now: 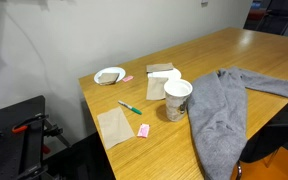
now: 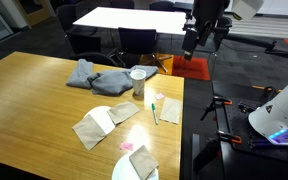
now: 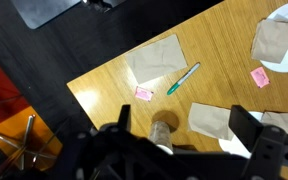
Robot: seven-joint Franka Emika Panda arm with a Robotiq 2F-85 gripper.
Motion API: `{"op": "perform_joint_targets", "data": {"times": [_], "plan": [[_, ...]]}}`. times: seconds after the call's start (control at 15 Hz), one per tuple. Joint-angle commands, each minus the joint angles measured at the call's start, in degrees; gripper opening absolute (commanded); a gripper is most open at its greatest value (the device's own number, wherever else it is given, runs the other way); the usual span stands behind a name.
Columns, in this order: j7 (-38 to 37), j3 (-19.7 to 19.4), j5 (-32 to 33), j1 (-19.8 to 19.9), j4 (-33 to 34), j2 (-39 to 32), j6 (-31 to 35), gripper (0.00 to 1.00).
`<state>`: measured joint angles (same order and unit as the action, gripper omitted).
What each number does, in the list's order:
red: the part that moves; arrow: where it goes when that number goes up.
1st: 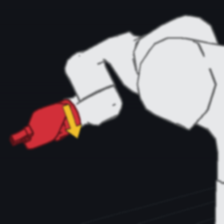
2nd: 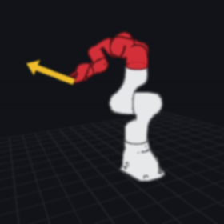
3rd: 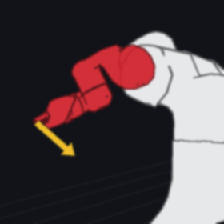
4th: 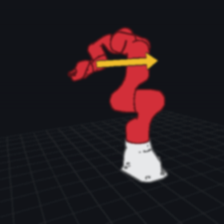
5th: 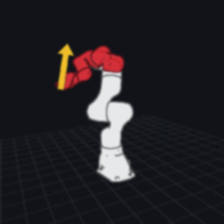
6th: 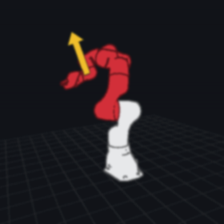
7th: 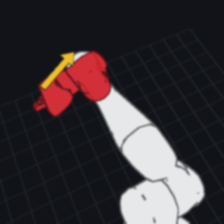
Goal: Pick up the pen and put it in the cup
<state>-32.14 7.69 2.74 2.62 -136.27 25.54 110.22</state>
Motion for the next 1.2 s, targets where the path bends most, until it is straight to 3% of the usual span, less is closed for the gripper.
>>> {"op": "perform_joint_targets", "data": {"times": [0.0,0.53,0.87,1.13], "plan": [[-7.2,0.4,-4.6,0.1,-4.9,1.8,6.8,1.0],[-16.8,2.9,-4.1,0.2,-12.6,-2.9,26.0,1.0],[-24.2,3.7,-0.7,1.9,-14.0,-9.6,32.7,1.0],[-26.6,2.0,0.5,1.5,-13.5,-16.4,36.8,1.0]]}}
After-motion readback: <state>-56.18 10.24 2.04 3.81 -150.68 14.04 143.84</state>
